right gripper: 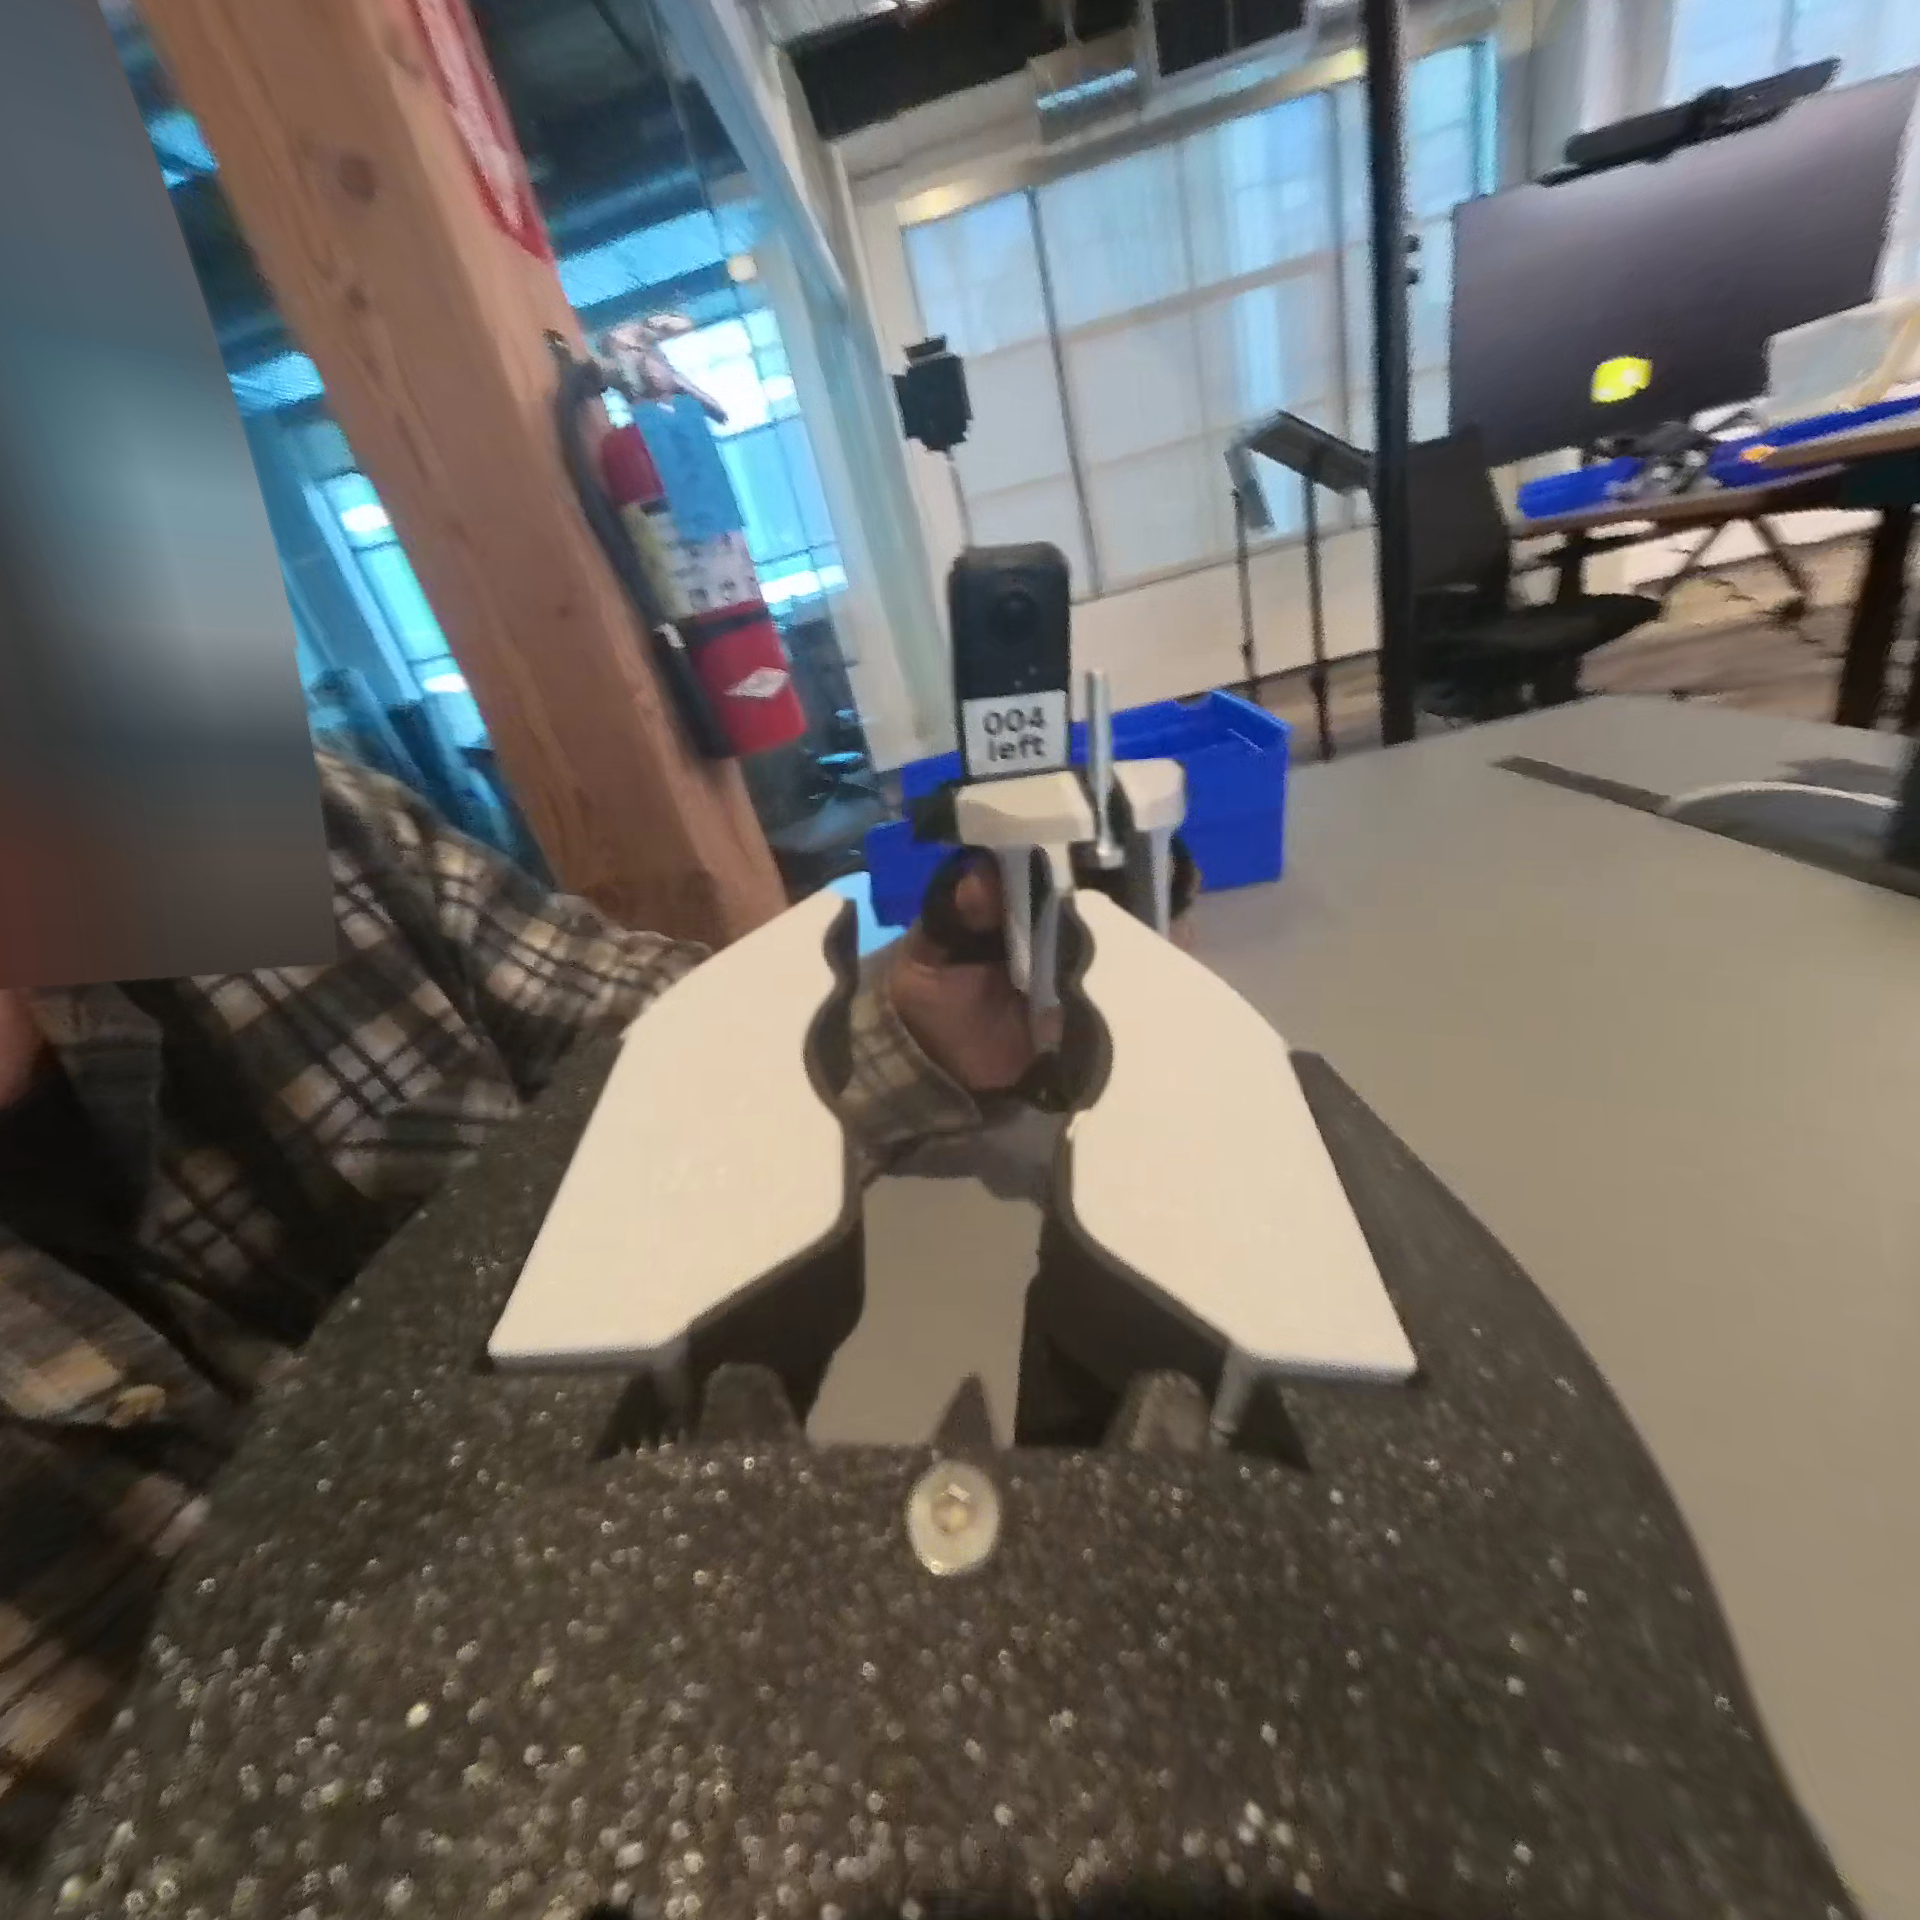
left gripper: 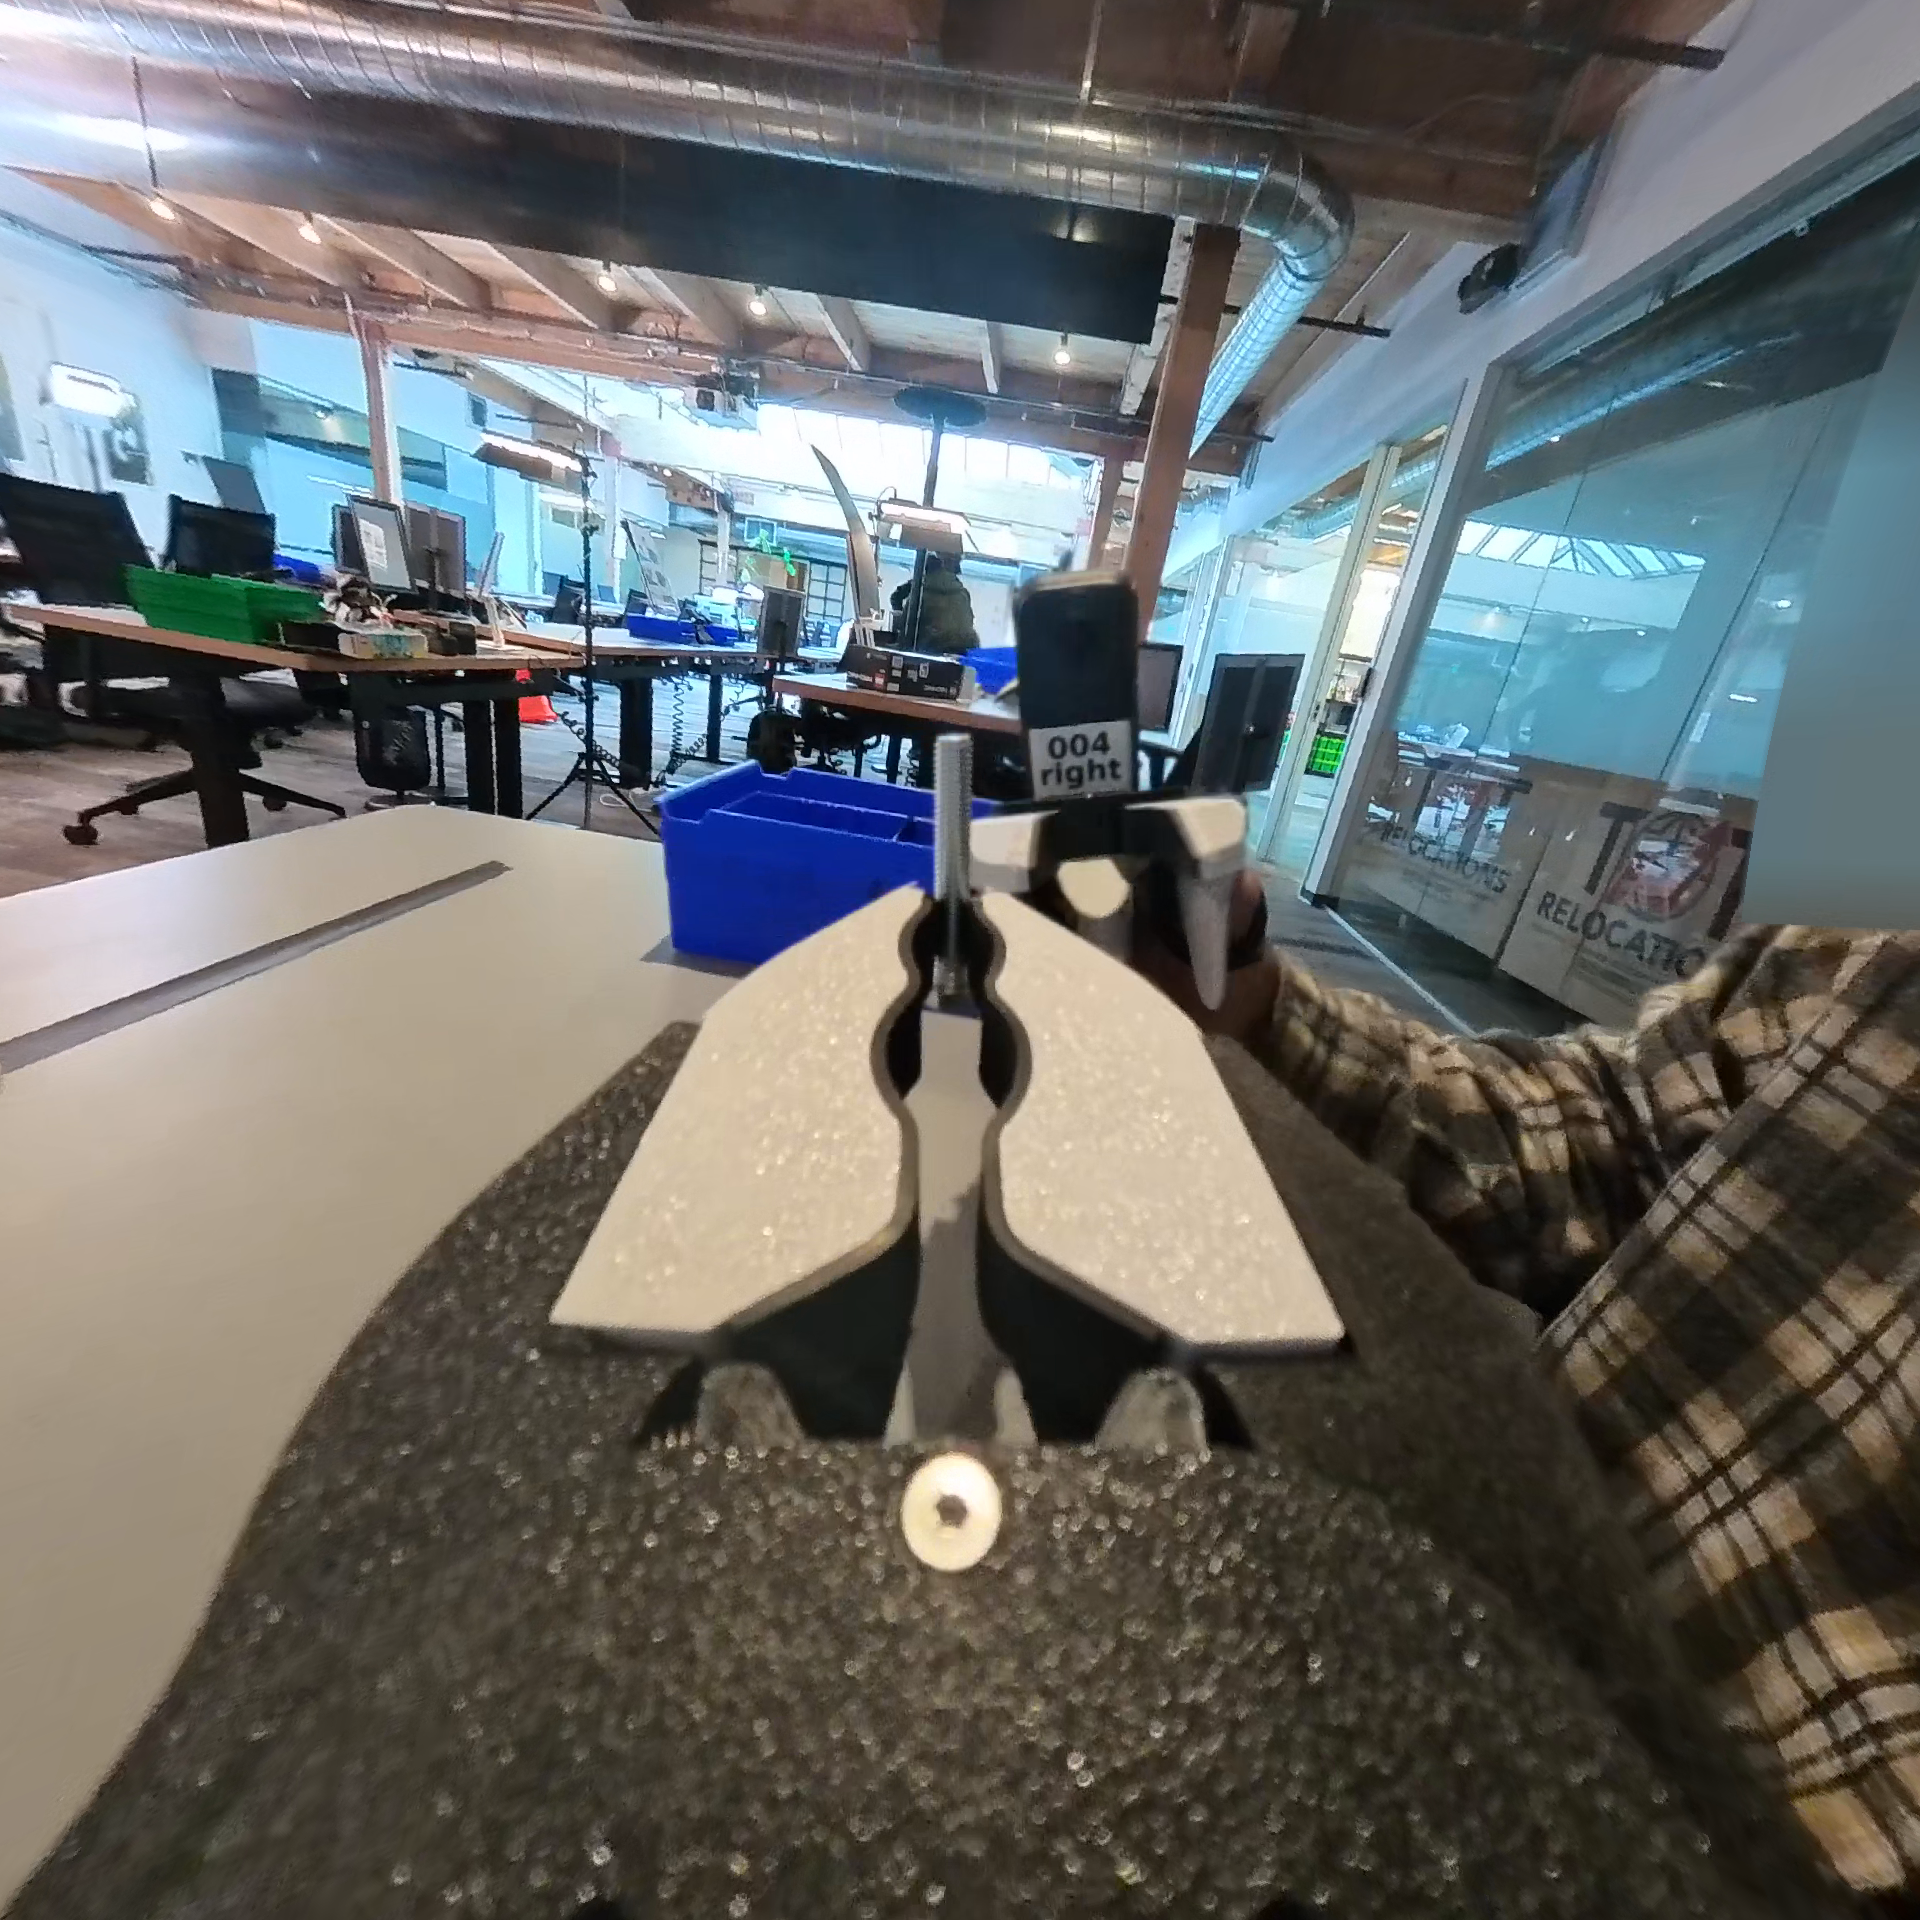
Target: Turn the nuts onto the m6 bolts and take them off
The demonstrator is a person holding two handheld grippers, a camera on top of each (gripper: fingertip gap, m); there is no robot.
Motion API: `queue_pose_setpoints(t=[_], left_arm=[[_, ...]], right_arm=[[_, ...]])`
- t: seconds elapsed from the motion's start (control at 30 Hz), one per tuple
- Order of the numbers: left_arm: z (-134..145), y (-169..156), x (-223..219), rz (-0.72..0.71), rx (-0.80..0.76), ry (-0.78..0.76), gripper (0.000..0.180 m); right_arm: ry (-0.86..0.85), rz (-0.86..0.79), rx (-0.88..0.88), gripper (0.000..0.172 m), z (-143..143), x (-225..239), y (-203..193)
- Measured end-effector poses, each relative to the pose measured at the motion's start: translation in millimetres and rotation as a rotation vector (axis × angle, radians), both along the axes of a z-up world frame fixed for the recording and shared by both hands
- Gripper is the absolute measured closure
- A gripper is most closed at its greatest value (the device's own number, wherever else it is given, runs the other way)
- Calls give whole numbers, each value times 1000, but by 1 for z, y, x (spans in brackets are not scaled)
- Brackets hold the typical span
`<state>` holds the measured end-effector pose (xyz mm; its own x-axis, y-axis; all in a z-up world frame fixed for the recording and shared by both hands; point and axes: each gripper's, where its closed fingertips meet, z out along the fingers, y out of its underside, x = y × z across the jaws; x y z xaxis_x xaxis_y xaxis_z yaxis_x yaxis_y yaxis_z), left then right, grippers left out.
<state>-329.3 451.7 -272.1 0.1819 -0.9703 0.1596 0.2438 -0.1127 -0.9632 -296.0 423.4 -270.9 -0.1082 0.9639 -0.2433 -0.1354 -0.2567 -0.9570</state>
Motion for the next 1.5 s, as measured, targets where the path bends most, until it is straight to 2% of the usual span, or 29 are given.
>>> queue_pose_setpoints(t=[0.07,0.13,0.27,0.4,0.43,0.47,0.6,0.7,0.73,0.9,1.07,1.17,1.23,1.3,1.4,1.5], left_arm=[[-3,-3,6,-13,2,18,176],[-6,-6,13,-33,2,30,176],[-10,-14,22,-59,18,67,176],[-13,-20,28,-77,35,101,176],[-13,-21,29,-80,38,103,176],[-12,-22,29,-81,43,104,176],[-8,-27,30,-114,44,92,175],[-3,-31,33,-157,10,33,161],[-3,-30,35,-159,-7,27,155],[-1,-29,35,-178,-51,-24,148],[-9,-18,33,-128,-60,-9,129],[-13,-10,32,-102,-71,-7,118],[-15,-7,31,-94,-75,-2,116],[-18,-5,32,-86,-74,14,116],[-22,-3,34,-82,-77,31,117],[-25,-2,35,-82,-81,43,118]], right_arm=[[-33,-104,-6,139,-3,11,9],[-16,-144,6,140,7,18,14],[-51,-101,23,144,19,-1,11],[-167,-84,75,149,13,-24,11],[-202,-79,78,152,9,-27,12],[-238,-58,85,164,4,-30,10],[-250,-46,99,166,6,-30,5],[-242,-74,80,167,17,-14,6],[-230,-92,77,167,24,-2,8],[-228,-286,36,167,54,88,31],[-377,-626,33,167,61,212,74],[-488,-837,-1,166,57,288,106],[-570,-914,-63,166,42,325,128],[-682,-957,-133,167,16,352,150],[-883,-962,-225,166,-34,376,176],[-987,-927,-308,166,-69,383,191]])
